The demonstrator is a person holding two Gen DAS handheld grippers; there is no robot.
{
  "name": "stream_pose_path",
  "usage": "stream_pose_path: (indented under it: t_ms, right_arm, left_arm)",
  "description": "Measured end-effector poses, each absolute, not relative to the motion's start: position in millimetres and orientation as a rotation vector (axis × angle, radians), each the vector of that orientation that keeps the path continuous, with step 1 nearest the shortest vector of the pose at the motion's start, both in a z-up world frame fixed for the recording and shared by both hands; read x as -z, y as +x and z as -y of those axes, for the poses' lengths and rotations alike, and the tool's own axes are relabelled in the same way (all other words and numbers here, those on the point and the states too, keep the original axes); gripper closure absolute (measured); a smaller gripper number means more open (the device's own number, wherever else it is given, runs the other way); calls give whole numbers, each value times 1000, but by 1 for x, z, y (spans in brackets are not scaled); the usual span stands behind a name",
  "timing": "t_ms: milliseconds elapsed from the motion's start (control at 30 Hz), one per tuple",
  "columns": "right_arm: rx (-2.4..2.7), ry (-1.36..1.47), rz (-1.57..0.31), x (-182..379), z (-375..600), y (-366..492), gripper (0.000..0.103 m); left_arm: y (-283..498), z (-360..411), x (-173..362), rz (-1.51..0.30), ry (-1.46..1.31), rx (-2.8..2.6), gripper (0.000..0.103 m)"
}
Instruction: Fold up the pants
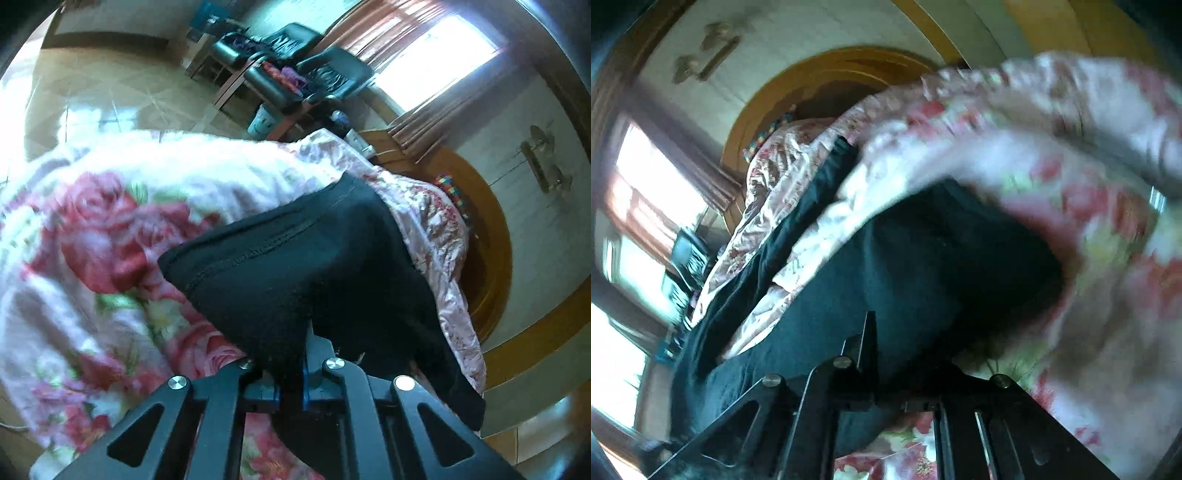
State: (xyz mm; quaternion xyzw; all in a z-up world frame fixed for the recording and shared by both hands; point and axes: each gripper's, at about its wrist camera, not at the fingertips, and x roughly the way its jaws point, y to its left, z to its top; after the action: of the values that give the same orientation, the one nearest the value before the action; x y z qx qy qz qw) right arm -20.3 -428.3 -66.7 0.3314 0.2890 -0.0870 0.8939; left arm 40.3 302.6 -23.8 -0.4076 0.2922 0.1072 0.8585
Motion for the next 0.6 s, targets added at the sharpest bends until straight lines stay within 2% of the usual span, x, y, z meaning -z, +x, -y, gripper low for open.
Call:
stream_pose_path:
  t_ms: [100,200,367,467,567,600]
  right_arm:
    - [159,638,-573,45,425,-27,95]
    - [143,657,-600,45,426,-34,95]
    - [200,703,-723,83,429,-36,95]
    - [220,755,-737,90,436,-32,94]
    - [305,657,-709,74,433,-41,74]
    - [370,613,-679,65,434,-48,63]
  left_arm:
    - [26,-305,2,-584,-821,-213,97]
    - [13,-311,-8,-560,-817,-239,97]
    - [4,-307,13,-616,-783,-298,97]
    - [4,-302,27,-656,-755,-354,96]
    - [-1,-300,30,-659,-724,-429,87]
    - [-5,-300,27,-651,-715,-468,82]
